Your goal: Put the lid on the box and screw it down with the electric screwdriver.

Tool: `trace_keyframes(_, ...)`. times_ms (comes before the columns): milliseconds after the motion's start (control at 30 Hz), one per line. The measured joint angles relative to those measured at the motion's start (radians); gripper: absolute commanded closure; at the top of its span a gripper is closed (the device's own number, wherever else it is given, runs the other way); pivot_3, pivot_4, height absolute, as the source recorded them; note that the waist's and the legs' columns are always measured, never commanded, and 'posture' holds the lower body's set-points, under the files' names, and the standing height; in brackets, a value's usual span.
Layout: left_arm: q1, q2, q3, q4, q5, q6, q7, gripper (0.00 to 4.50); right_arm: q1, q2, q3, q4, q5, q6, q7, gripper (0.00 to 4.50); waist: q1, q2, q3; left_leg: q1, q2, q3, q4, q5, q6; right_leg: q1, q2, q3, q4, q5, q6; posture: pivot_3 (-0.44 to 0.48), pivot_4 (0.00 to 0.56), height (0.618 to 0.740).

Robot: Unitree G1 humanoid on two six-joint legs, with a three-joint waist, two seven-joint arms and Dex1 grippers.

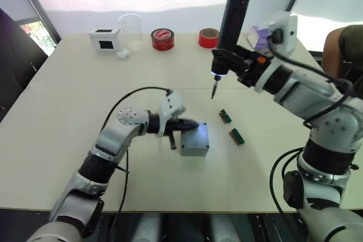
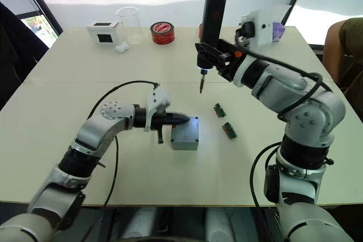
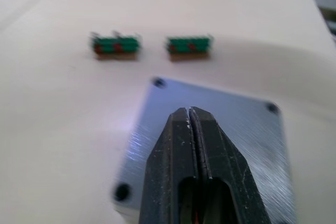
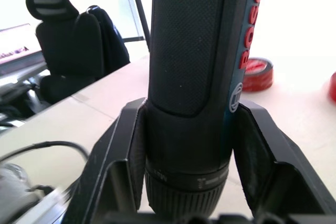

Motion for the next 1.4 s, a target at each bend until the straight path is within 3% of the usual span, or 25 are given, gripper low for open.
trace_keyframes(67,-0.019,0.015,0.037,-0.006,-0.018,0.007,0.003,4.5,0.001,-0.026,-0.035,0.023,0.03,0.022,-0.017,2.74,-0.003,0.001,0.0,0.0,0.0,0.001,-0.001,0.0,0.0,-0.001,0.0,0.0,0.0,0.0,0.0,0.0,0.15,0.74)
trace_keyframes(200,-0.047,0.11,0.043,-0.027,-0.13,0.118,-0.131,4.5,0.012,-0.187,-0.069,0.055,0.076,0.118,-0.008,2.74,-0.004,0.002,0.001,0.0,0.0,0.001,-0.002,0.0,0.0,-0.001,0.002,-0.001,-0.001,0.0,0.0,0.0,0.15,0.74)
trace_keyframes(333,-0.049,0.241,0.0,-0.085,-0.136,0.101,-0.267,4.5,0.09,-0.368,-0.074,0.169,0.055,0.316,0.009,2.74,-0.002,0.002,0.001,0.0,0.0,0.001,-0.001,0.0,0.001,0.001,0.001,-0.001,-0.003,0.0,0.0,0.0,0.15,0.74)
trace_keyframes(500,-0.066,0.283,-0.051,-0.151,-0.139,0.067,-0.372,4.5,0.267,-0.487,-0.05,0.361,0.083,0.412,0.013,2.74,-0.003,0.004,0.002,-0.001,0.0,0.002,-0.001,-0.001,0.002,0.002,0.0,0.0,-0.006,0.0,0.0,0.0,0.15,0.74)
trace_keyframes(833,-0.041,0.26,-0.095,-0.168,-0.124,0.022,-0.372,4.5,0.31,-0.595,0.048,0.468,0.176,0.412,0.032,2.74,-0.003,0.007,0.005,0.0,0.002,0.003,-0.001,-0.001,0.003,0.002,0.005,0.0,-0.007,0.0,0.0,0.0,0.15,0.74)
trace_keyframes(1400,-0.024,0.242,-0.099,-0.162,-0.09,0.015,-0.313,4.5,0.315,-0.597,0.139,0.515,0.079,0.413,0.103,2.74,-0.003,0.007,0.005,0.0,0.002,0.003,0.0,-0.002,0.003,0.003,0.005,0.0,-0.008,0.001,0.002,0.0,0.15,0.74)
